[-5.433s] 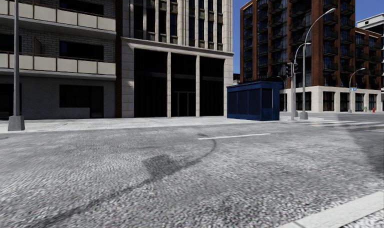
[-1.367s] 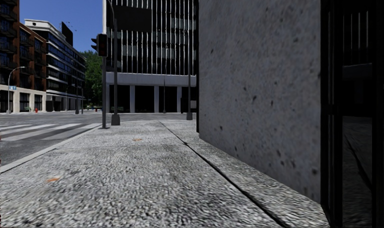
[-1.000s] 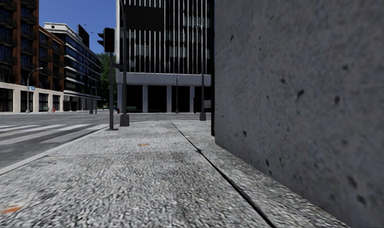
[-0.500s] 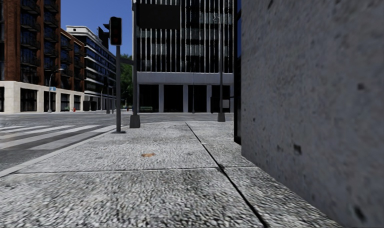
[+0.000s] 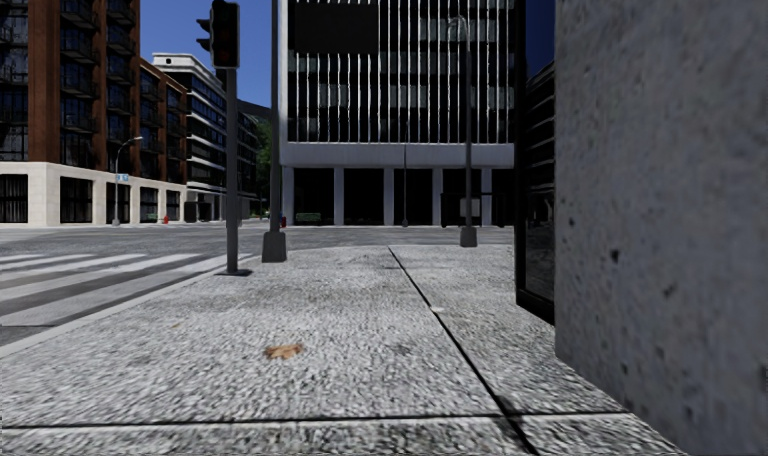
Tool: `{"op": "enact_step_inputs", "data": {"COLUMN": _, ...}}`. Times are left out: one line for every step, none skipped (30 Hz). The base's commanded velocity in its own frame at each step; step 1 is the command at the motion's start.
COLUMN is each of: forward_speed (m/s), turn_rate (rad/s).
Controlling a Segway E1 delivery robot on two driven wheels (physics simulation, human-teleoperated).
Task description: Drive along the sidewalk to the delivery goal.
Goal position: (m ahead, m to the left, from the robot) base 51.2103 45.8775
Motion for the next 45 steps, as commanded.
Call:
{"op": "enact_step_inputs", "data": {"forward_speed": 2.0, "turn_rate": 0.0}}
{"op": "enact_step_inputs", "data": {"forward_speed": 2.0, "turn_rate": 0.0}}
{"op": "enact_step_inputs", "data": {"forward_speed": 2.0, "turn_rate": 0.0}}
{"op": "enact_step_inputs", "data": {"forward_speed": 2.0, "turn_rate": 0.0}}
{"op": "enact_step_inputs", "data": {"forward_speed": 2.0, "turn_rate": 0.0}}
{"op": "enact_step_inputs", "data": {"forward_speed": 2.0, "turn_rate": 0.0}}
{"op": "enact_step_inputs", "data": {"forward_speed": 2.0, "turn_rate": 0.0}}
{"op": "enact_step_inputs", "data": {"forward_speed": 2.0, "turn_rate": 0.0}}
{"op": "enact_step_inputs", "data": {"forward_speed": 2.0, "turn_rate": 0.04}}
{"op": "enact_step_inputs", "data": {"forward_speed": 2.0, "turn_rate": 0.1}}
{"op": "enact_step_inputs", "data": {"forward_speed": 2.0, "turn_rate": 0.16}}
{"op": "enact_step_inputs", "data": {"forward_speed": 2.0, "turn_rate": 0.21}}
{"op": "enact_step_inputs", "data": {"forward_speed": 2.0, "turn_rate": 0.26}}
{"op": "enact_step_inputs", "data": {"forward_speed": 2.0, "turn_rate": 0.35}}
{"op": "enact_step_inputs", "data": {"forward_speed": 2.0, "turn_rate": 0.46}}
{"op": "enact_step_inputs", "data": {"forward_speed": 2.0, "turn_rate": 0.49}}
{"op": "enact_step_inputs", "data": {"forward_speed": 2.0, "turn_rate": 0.5}}
{"op": "enact_step_inputs", "data": {"forward_speed": 2.0, "turn_rate": 0.5}}
{"op": "enact_step_inputs", "data": {"forward_speed": 2.0, "turn_rate": 0.5}}
{"op": "enact_step_inputs", "data": {"forward_speed": 2.0, "turn_rate": 0.5}}
{"op": "enact_step_inputs", "data": {"forward_speed": 2.0, "turn_rate": 0.5}}
{"op": "enact_step_inputs", "data": {"forward_speed": 2.0, "turn_rate": 0.5}}
{"op": "enact_step_inputs", "data": {"forward_speed": 2.0, "turn_rate": 0.5}}
{"op": "enact_step_inputs", "data": {"forward_speed": 2.0, "turn_rate": 0.5}}
{"op": "enact_step_inputs", "data": {"forward_speed": 2.0, "turn_rate": 0.5}}
{"op": "enact_step_inputs", "data": {"forward_speed": 2.0, "turn_rate": 0.5}}
{"op": "enact_step_inputs", "data": {"forward_speed": 2.0, "turn_rate": 0.5}}
{"op": "enact_step_inputs", "data": {"forward_speed": 2.0, "turn_rate": 0.5}}
{"op": "enact_step_inputs", "data": {"forward_speed": 2.0, "turn_rate": 0.5}}
{"op": "enact_step_inputs", "data": {"forward_speed": 2.0, "turn_rate": 0.5}}
{"op": "enact_step_inputs", "data": {"forward_speed": 2.0, "turn_rate": 0.5}}
{"op": "enact_step_inputs", "data": {"forward_speed": 2.0, "turn_rate": 0.51}}
{"op": "enact_step_inputs", "data": {"forward_speed": 2.0, "turn_rate": 0.52}}
{"op": "enact_step_inputs", "data": {"forward_speed": 2.0, "turn_rate": 0.67}}
{"op": "enact_step_inputs", "data": {"forward_speed": 2.0, "turn_rate": 0.72}}
{"op": "enact_step_inputs", "data": {"forward_speed": 2.0, "turn_rate": 0.72}}
{"op": "enact_step_inputs", "data": {"forward_speed": 2.0, "turn_rate": 0.74}}
{"op": "enact_step_inputs", "data": {"forward_speed": 2.0, "turn_rate": 0.79}}
{"op": "enact_step_inputs", "data": {"forward_speed": 2.0, "turn_rate": 0.82}}
{"op": "enact_step_inputs", "data": {"forward_speed": 2.0, "turn_rate": 0.83}}
{"op": "enact_step_inputs", "data": {"forward_speed": 2.0, "turn_rate": 0.84}}
{"op": "enact_step_inputs", "data": {"forward_speed": 2.0, "turn_rate": 0.85}}
{"op": "enact_step_inputs", "data": {"forward_speed": 2.0, "turn_rate": 0.85}}
{"op": "enact_step_inputs", "data": {"forward_speed": 2.0, "turn_rate": 0.86}}
{"op": "enact_step_inputs", "data": {"forward_speed": 2.0, "turn_rate": 0.86}}
